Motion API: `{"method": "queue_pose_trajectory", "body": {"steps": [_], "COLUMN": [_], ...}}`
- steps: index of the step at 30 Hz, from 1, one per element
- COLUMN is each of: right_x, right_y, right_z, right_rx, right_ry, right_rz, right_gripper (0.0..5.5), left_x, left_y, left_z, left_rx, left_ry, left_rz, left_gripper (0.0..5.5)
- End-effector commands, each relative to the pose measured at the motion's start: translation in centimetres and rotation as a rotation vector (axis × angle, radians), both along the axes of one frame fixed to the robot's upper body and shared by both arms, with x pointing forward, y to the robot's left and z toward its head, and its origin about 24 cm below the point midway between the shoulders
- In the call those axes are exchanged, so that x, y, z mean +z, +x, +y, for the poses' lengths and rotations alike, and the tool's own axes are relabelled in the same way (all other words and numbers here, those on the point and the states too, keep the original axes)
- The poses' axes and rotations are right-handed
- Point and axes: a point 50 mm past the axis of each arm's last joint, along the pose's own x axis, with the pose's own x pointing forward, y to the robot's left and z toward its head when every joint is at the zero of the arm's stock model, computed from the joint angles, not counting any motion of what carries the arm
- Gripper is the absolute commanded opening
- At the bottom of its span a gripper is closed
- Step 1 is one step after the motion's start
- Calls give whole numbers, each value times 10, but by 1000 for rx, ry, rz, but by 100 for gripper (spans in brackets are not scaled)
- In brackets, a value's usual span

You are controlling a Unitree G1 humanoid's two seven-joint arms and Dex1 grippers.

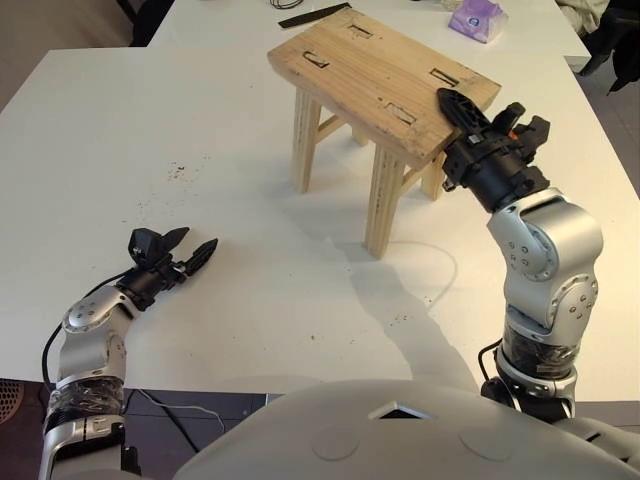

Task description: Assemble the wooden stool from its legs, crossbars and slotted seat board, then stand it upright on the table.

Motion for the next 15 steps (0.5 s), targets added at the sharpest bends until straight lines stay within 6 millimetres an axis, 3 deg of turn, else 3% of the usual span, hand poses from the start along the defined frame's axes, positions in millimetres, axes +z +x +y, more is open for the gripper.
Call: {"method": "queue_pose_trajectory", "body": {"steps": [1, 6, 14, 15], "right_x": [-13, -17, -13, -11], "right_y": [-1, 5, 8, 8], "right_z": [-1, -1, -17, -16], "right_rx": [66, 100, 94, 99], "right_ry": [-266, -285, -225, -214], "right_rz": [29, 48, 3, -12], "right_gripper": [168, 262, 262, 283], "left_x": [-17, -20, -22, -23], "left_y": [-10, -9, -9, -9], "left_z": [-9, -14, -15, -16], "left_rx": [-12, -24, -10, -6], "left_ry": [-11, -10, -29, -33], "left_rz": [84, 86, 79, 79], "left_gripper": [369, 369, 369, 369]}}
